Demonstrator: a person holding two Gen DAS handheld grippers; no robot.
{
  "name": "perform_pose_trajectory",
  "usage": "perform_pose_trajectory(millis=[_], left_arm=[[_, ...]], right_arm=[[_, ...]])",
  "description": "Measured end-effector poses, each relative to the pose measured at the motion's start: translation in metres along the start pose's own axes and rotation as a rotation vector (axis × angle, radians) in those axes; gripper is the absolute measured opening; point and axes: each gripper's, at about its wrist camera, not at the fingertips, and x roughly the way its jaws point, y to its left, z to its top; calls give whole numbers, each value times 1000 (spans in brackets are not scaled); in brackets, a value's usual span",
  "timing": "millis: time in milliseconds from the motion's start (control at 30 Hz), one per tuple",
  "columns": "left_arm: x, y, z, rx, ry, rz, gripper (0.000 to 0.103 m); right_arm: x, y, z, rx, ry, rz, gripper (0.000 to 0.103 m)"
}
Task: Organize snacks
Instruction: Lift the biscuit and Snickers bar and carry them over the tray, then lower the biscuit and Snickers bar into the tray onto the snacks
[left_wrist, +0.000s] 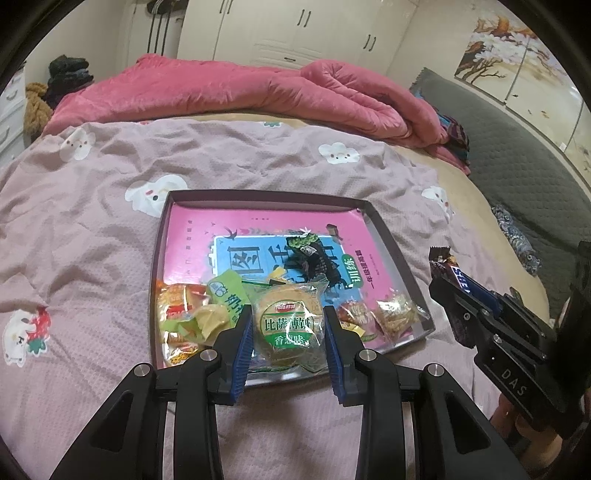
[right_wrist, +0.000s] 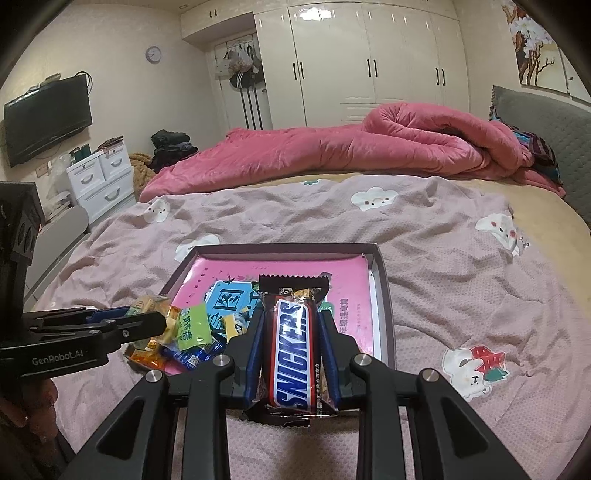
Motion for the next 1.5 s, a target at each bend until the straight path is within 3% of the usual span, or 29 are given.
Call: perform_pose_trajectory(millis=[400,1067,1500], left_arm=[[27,3,6,-30,40,-9,37],[69,0,3,13,104,-11,37],[75,-4,1,45,110,-12,37]], right_arm=[[14,-1,2,13,15,11,29],[46,-2,-6,25,88,5,29],[67,-6,-11,51,140,-7,29]])
